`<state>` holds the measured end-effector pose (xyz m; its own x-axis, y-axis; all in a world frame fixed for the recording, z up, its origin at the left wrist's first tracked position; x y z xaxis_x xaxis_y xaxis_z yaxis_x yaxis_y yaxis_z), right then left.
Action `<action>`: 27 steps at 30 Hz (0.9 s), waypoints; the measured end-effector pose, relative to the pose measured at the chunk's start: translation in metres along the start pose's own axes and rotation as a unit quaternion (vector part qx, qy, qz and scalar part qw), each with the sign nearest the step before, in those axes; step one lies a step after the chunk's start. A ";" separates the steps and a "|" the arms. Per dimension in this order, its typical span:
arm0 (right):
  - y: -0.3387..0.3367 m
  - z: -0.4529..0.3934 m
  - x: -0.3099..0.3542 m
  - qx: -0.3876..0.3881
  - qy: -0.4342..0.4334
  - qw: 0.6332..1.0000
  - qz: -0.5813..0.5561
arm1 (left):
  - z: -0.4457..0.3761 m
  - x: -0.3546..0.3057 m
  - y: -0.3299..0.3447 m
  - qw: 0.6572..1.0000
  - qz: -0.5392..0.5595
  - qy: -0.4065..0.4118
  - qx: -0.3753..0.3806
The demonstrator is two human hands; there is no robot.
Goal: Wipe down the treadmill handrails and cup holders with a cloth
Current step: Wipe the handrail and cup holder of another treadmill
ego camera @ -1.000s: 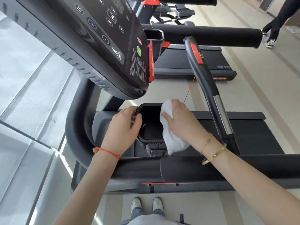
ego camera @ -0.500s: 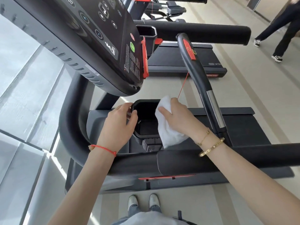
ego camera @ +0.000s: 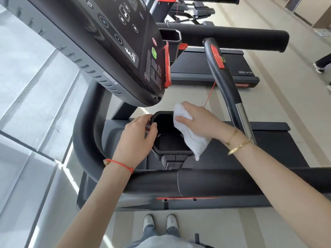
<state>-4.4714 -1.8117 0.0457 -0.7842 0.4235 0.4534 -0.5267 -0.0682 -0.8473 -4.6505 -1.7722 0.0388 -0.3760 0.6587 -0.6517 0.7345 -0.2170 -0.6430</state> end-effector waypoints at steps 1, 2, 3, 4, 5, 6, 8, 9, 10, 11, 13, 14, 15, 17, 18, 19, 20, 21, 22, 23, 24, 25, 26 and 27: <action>-0.002 -0.007 0.007 0.014 -0.034 0.999 0.018 | 0.000 0.000 0.000 1.000 0.001 -0.001 0.000; -0.003 -0.012 0.013 0.025 -0.064 0.997 0.041 | 0.000 0.000 -0.001 1.000 0.002 -0.003 0.000; -0.001 -0.013 0.018 0.029 -0.089 0.993 0.066 | 0.001 0.001 -0.001 1.000 0.001 -0.005 0.001; 0.001 -0.013 0.020 0.026 -0.107 0.990 0.087 | 0.000 0.002 0.000 1.000 0.000 -0.009 0.001; 0.002 -0.011 0.018 0.020 -0.117 0.988 0.097 | 0.001 0.003 -0.001 1.000 -0.001 -0.012 0.000; 0.003 -0.008 0.013 0.018 -0.115 0.989 0.095 | 0.000 0.004 0.000 1.000 -0.001 -0.015 0.000; 0.005 0.001 -0.002 0.035 -0.094 0.992 0.071 | 0.000 0.004 0.001 1.000 0.004 -0.020 0.002; 0.006 0.003 -0.008 0.043 -0.087 0.993 0.070 | 0.000 0.005 0.001 1.000 0.006 -0.021 0.003; 0.007 0.002 -0.010 0.048 -0.082 0.992 0.088 | 0.000 0.005 0.001 1.000 0.007 -0.021 0.003; 0.007 -0.002 -0.007 0.046 -0.083 0.988 0.121 | 0.000 0.005 0.001 1.000 0.007 -0.019 0.003; 0.007 -0.013 0.012 0.019 -0.117 0.974 0.191 | 0.001 0.005 0.000 1.000 0.005 -0.017 0.000; 0.009 -0.018 0.025 0.006 -0.144 0.965 0.219 | 0.001 0.005 0.000 1.000 0.003 -0.016 -0.001; 0.013 -0.021 0.038 -0.003 -0.171 0.957 0.236 | 0.002 0.005 -0.001 1.000 0.000 -0.014 -0.001; 0.016 -0.021 0.051 -0.028 -0.209 0.948 0.240 | 0.001 0.005 -0.001 1.000 -0.003 -0.010 0.000; 0.015 -0.019 0.050 -0.039 -0.212 0.948 0.236 | 0.001 0.005 -0.001 1.000 -0.001 -0.009 0.001; 0.012 -0.016 0.043 -0.039 -0.203 0.951 0.230 | 0.002 0.005 -0.001 1.000 0.002 -0.007 0.001; 0.009 -0.014 0.031 -0.025 -0.183 0.959 0.214 | 0.002 0.006 -0.001 1.000 0.003 -0.005 0.002; 0.007 -0.012 0.016 0.002 -0.157 0.970 0.186 | 0.002 0.006 -0.001 1.000 0.003 -0.004 0.002; 0.004 -0.009 0.002 0.032 -0.128 0.979 0.154 | 0.002 0.006 -0.001 1.000 0.001 -0.005 -0.001; 0.003 -0.007 -0.008 0.049 -0.104 0.984 0.133 | 0.003 0.007 -0.001 1.000 0.000 -0.005 -0.003; 0.002 -0.007 -0.011 0.050 -0.096 0.984 0.139 | 0.003 0.007 -0.001 1.000 -0.001 -0.005 -0.004; 0.002 -0.008 -0.007 0.039 -0.103 0.980 0.163 | 0.002 0.007 -0.001 1.000 -0.004 -0.005 -0.004; 0.003 -0.011 0.003 0.018 -0.122 0.973 0.193 | 0.002 0.007 0.000 1.000 -0.007 -0.005 -0.002; 0.005 -0.013 0.018 -0.003 -0.147 0.965 0.219 | 0.002 0.006 0.000 1.000 -0.008 -0.004 -0.001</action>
<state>-4.4835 -1.7926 0.0456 -0.9906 0.0816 0.1094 -0.1225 -0.1769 -0.9766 -4.6543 -1.7694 0.0340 -0.3920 0.6558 -0.6451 0.7300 -0.2049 -0.6520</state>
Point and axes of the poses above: each hand's wrist, its own z-axis away from the middle knuckle, its own y-axis out of the palm, x = y × z, the point moved 7 cm from there along -z, towards the middle knuckle, and after that the axes turned 12 degrees about y, right-handed, at the moved point
